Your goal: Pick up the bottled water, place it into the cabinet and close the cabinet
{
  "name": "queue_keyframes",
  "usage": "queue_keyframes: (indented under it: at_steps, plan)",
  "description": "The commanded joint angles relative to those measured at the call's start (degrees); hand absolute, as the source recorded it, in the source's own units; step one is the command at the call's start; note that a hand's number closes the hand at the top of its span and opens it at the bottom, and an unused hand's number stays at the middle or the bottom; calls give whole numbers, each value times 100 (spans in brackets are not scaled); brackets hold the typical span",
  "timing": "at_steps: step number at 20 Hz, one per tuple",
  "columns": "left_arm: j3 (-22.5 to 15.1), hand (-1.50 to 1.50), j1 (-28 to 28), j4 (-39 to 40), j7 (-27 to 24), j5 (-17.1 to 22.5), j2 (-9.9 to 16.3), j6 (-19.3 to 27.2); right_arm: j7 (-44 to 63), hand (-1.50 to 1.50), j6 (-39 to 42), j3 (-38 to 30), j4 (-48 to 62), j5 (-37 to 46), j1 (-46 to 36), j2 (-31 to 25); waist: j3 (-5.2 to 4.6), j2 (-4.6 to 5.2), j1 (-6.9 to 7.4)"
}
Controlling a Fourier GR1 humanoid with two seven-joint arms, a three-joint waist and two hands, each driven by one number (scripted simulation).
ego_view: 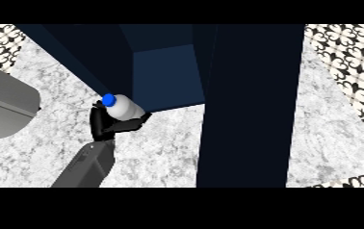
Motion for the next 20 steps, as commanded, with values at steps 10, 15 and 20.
queue_keyframes:
  at_steps: [10,15,20]
  plan:
    - [-159,-150,-1501,182,625,-123,-295,360,6,-150,95,23,110,-76,-200,-104,-155,169,-393]
    - [-330,-150,-1433,109,569,-217,-177,90,-22,-150,276,51,156,-150,-154,-131,-149,151,-474]
    - [-604,-150,-1612,-70,541,-446,-94,-56,-18,-150,248,83,254,-80,-275,-157,-146,119,-396]
